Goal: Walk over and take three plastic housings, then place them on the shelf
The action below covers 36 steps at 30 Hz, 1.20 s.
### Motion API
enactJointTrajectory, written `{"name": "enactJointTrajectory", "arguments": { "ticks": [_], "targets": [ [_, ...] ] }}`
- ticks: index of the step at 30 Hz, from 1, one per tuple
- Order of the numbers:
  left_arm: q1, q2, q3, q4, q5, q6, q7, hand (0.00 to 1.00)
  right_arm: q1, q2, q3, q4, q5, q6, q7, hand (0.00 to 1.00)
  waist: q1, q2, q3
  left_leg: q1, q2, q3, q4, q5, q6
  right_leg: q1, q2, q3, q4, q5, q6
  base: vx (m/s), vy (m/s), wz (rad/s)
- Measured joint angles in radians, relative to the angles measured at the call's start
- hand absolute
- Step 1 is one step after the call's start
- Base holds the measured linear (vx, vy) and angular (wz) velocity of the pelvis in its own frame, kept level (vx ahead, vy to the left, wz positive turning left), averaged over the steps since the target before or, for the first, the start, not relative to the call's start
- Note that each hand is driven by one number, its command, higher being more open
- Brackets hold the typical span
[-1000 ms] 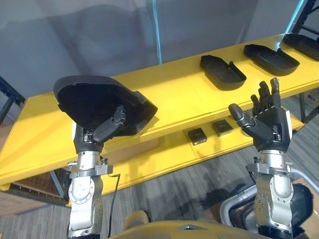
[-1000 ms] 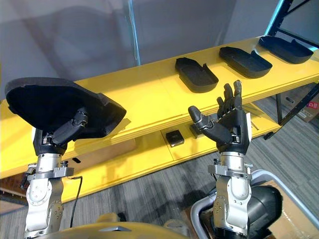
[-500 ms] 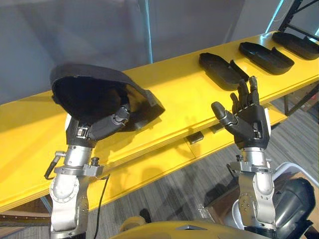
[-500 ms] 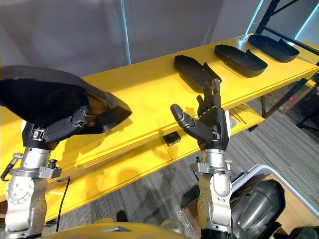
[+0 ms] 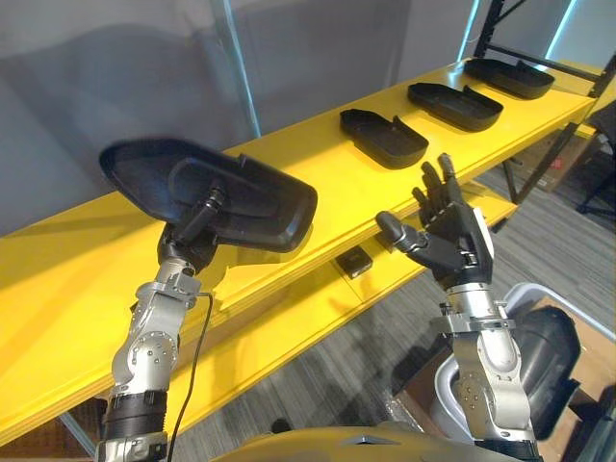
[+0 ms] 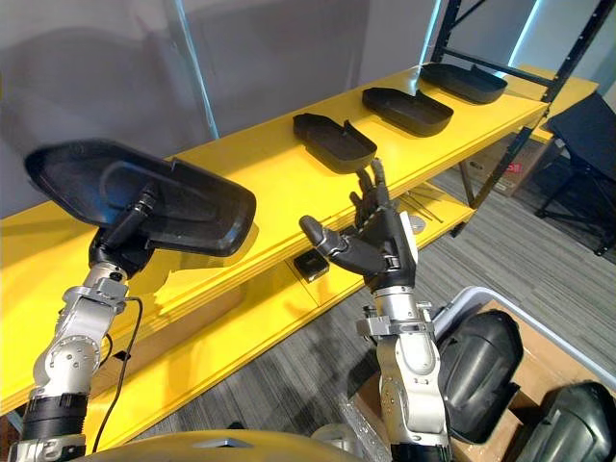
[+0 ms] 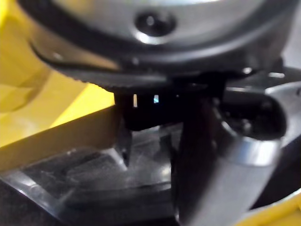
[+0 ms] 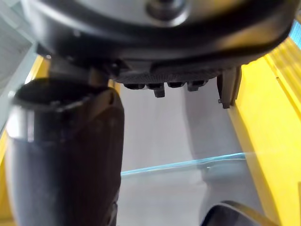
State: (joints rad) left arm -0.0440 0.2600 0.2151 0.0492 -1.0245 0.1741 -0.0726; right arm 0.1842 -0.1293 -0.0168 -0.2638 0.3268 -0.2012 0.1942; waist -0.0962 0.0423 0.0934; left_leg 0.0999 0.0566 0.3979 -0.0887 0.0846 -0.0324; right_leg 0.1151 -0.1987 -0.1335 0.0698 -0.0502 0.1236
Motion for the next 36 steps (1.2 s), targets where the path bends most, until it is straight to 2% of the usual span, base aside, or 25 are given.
{"name": "enactJointTrajectory", "arguments": {
  "ticks": [4, 6, 10, 18, 19, 23, 24, 32, 36],
  "targets": [
    [-0.038, 0.0, 0.021, 0.151, -0.121, -0.005, 0.064, 0.0, 0.01, -0.018, 0.049, 0.068, 0.001, 0.001, 0.025, 1.0, -0.018, 0.002, -0.001, 0.0, 0.009, 0.01, 0.0, 0.014, 0.0, -0.015, 0.012, 0.011, 0.016, -0.001, -0.002, -0.03, -0.005, -0.07],
    [-0.064, -0.001, 0.028, 0.196, -0.156, -0.032, 0.123, 0.0, 0.025, -0.028, 0.07, 0.077, 0.003, 0.005, 0.028, 1.0, -0.021, 0.004, -0.002, -0.006, 0.016, 0.018, 0.0, 0.016, -0.002, -0.028, 0.015, 0.02, 0.024, -0.001, -0.002, -0.02, 0.002, -0.09],
    [-0.093, -0.006, 0.065, 0.238, -0.156, -0.091, 0.214, 0.0, 0.04, -0.033, 0.109, 0.077, 0.006, 0.02, 0.04, 1.0, -0.037, 0.005, -0.003, -0.008, 0.021, 0.028, 0.0, 0.017, -0.005, -0.042, 0.019, 0.032, 0.035, -0.001, -0.002, -0.01, 0.006, -0.09],
    [-0.176, -0.011, 0.075, 0.335, -0.166, -0.112, 0.401, 0.0, 0.058, -0.052, 0.168, 0.077, 0.016, 0.02, 0.041, 1.0, -0.052, 0.018, -0.011, -0.01, 0.025, 0.031, 0.0, 0.02, -0.007, -0.046, 0.023, 0.034, 0.039, -0.001, -0.002, 0.0, 0.0, 0.0],
    [-0.192, -0.013, 0.076, 0.339, -0.189, -0.13, 0.438, 0.0, 0.066, -0.058, 0.178, 0.077, 0.019, 0.02, 0.041, 1.0, -0.051, 0.021, -0.013, -0.01, 0.026, 0.031, 0.0, 0.02, -0.007, -0.047, 0.023, 0.035, 0.04, -0.001, -0.002, 0.0, 0.0, 0.0],
    [-0.205, -0.015, 0.087, 0.35, -0.199, -0.152, 0.495, 0.0, 0.074, -0.071, 0.186, 0.077, 0.042, 0.027, 0.038, 1.0, -0.06, 0.03, -0.018, -0.023, 0.026, 0.036, 0.0, 0.022, -0.006, -0.069, 0.024, 0.044, 0.05, -0.001, -0.002, 0.0, 0.007, -0.03],
    [-0.207, -0.016, 0.092, 0.354, -0.2, -0.152, 0.498, 1.0, 0.074, -0.072, 0.185, 0.077, 0.043, 0.032, 0.037, 1.0, -0.062, 0.03, -0.018, -0.023, 0.027, 0.037, 0.0, 0.023, -0.006, -0.07, 0.024, 0.045, 0.051, -0.001, -0.002, 0.0, 0.0, 0.0],
    [-0.237, -0.016, 0.116, 0.387, -0.241, -0.154, 0.554, 1.0, 0.076, -0.077, 0.182, 0.075, 0.083, 0.072, 0.036, 1.0, -0.073, 0.038, -0.018, -0.026, 0.029, 0.051, 0.0, 0.023, -0.007, -0.079, 0.026, 0.061, 0.05, -0.002, -0.004, -0.01, 0.008, -0.06],
    [-0.263, -0.003, 0.115, 0.417, -0.265, -0.127, 0.567, 1.0, 0.076, -0.091, 0.182, 0.059, 0.084, 0.079, 0.035, 1.0, -0.071, 0.041, -0.012, -0.029, 0.029, 0.052, -0.001, 0.024, -0.008, -0.084, 0.027, 0.063, 0.045, -0.002, -0.004, 0.0, 0.0, 0.0]
  ]
}}
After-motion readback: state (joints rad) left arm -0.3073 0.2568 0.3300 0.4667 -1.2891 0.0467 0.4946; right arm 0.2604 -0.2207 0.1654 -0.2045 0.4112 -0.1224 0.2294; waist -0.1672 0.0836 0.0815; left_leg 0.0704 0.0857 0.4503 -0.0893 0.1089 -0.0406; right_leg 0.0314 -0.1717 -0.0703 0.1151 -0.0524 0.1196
